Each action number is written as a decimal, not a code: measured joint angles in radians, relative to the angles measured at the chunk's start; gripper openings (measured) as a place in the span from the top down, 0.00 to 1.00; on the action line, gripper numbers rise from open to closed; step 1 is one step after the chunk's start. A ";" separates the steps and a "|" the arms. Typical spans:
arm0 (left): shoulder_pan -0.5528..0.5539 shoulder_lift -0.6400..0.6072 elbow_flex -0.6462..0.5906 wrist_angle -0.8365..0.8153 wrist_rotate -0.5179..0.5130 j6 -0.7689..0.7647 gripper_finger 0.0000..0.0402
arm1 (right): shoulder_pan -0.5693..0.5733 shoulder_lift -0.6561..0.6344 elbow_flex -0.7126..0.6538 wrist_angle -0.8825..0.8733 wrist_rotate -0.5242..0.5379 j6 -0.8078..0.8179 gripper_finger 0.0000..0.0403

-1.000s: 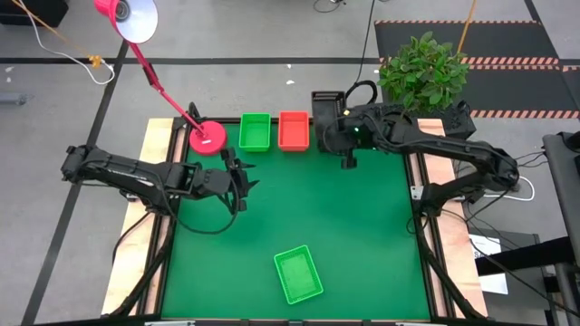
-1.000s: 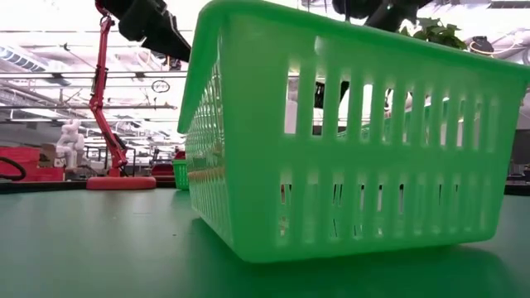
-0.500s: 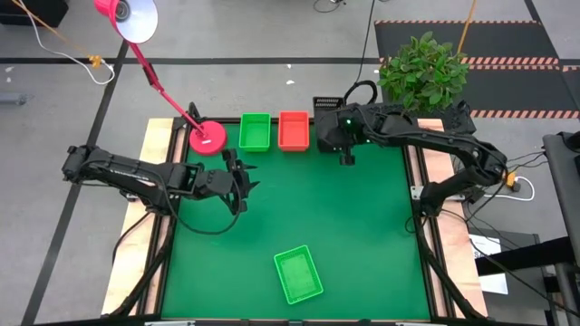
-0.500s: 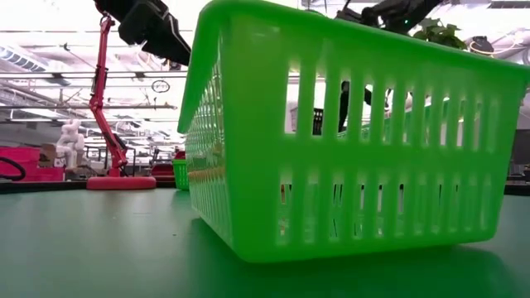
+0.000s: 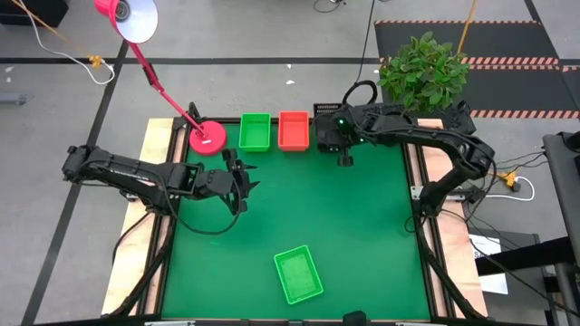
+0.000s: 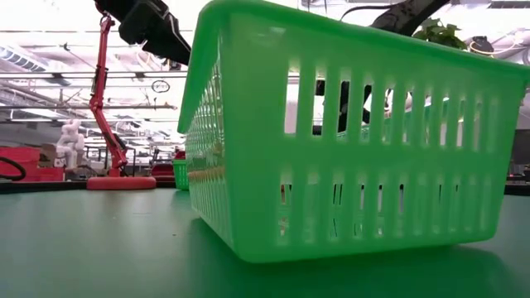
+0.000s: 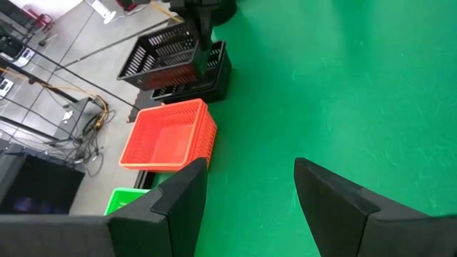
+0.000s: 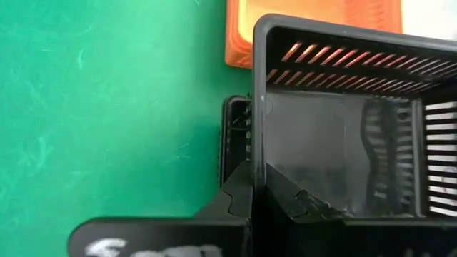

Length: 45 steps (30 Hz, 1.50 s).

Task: Stack baskets by color
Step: Stack the bottom black basket on top of the black stacked baskets, then stack the bottom green basket on top of the green stacked baskets

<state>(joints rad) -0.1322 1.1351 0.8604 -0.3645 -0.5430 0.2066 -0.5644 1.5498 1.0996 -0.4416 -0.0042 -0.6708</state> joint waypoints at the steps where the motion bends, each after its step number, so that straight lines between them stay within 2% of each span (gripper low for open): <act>1: 0.000 0.000 0.000 0.000 0.000 0.000 0.47 | -0.001 0.002 0.000 -0.002 0.000 0.000 1.00; 15: 0.000 0.000 0.000 -0.001 0.000 0.006 0.47 | -0.013 0.001 -0.018 -0.014 -0.001 0.021 1.00; 23: 0.000 0.000 0.000 0.000 0.000 0.008 0.47 | -0.018 0.001 -0.096 0.104 0.001 0.007 0.98; 35: 0.000 0.000 0.000 0.001 0.000 0.016 0.47 | -0.018 0.001 -0.105 0.131 0.007 -0.006 0.82; 45: 0.000 0.000 0.000 0.004 0.020 0.000 0.47 | -0.002 -0.038 -0.106 0.125 0.063 0.066 0.60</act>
<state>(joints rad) -0.1323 1.1351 0.8604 -0.3604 -0.5227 0.2067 -0.5666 1.5114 0.9939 -0.3168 0.0584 -0.6052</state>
